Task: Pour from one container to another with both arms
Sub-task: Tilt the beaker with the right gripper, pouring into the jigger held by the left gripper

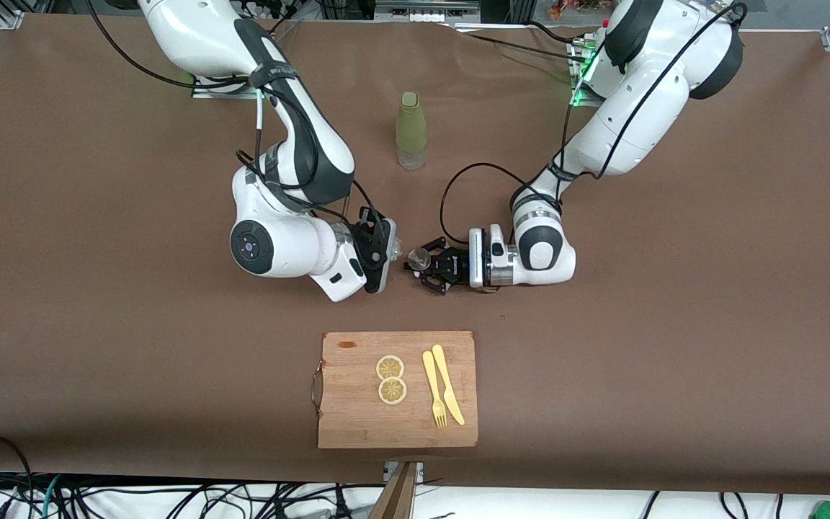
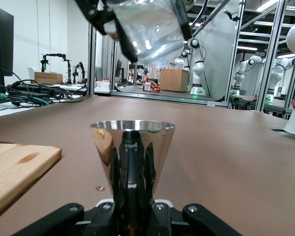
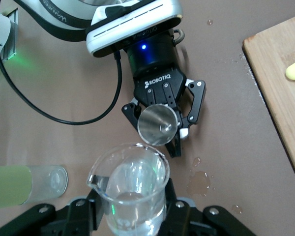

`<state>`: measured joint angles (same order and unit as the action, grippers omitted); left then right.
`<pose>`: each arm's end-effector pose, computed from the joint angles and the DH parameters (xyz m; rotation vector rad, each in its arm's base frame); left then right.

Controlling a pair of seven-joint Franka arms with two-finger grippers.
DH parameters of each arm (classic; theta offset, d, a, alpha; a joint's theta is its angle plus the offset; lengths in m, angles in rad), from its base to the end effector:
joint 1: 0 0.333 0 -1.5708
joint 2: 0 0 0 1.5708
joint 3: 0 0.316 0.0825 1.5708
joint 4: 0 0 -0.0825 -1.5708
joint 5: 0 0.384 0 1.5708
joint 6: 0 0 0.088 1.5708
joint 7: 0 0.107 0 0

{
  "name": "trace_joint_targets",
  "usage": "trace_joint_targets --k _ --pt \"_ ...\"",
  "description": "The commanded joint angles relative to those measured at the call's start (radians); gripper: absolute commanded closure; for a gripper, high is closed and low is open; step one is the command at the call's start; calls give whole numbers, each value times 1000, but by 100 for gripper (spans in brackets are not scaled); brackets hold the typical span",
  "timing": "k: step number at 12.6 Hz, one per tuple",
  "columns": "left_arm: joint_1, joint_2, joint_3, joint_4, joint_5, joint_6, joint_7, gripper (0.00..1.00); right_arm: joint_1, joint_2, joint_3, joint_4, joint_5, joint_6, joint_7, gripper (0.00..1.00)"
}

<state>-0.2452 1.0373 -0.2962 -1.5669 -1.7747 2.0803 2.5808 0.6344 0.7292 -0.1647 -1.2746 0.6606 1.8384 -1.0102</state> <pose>0.5631 -0.3687 0.0642 1.3408 -1.1955 1.1142 0.6145 0.3998 0.3223 -2.0912 -1.5636 0.0114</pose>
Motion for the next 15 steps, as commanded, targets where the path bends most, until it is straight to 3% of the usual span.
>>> trace_joint_targets --k 1,15 --pt "-6 29 -14 36 -48 20 45 100 27 1 -22 -3 -13 13 22 87" --pt "-6 52 -14 38 -48 32 61 100 79 9 -19 -31 -111 41 62 87"
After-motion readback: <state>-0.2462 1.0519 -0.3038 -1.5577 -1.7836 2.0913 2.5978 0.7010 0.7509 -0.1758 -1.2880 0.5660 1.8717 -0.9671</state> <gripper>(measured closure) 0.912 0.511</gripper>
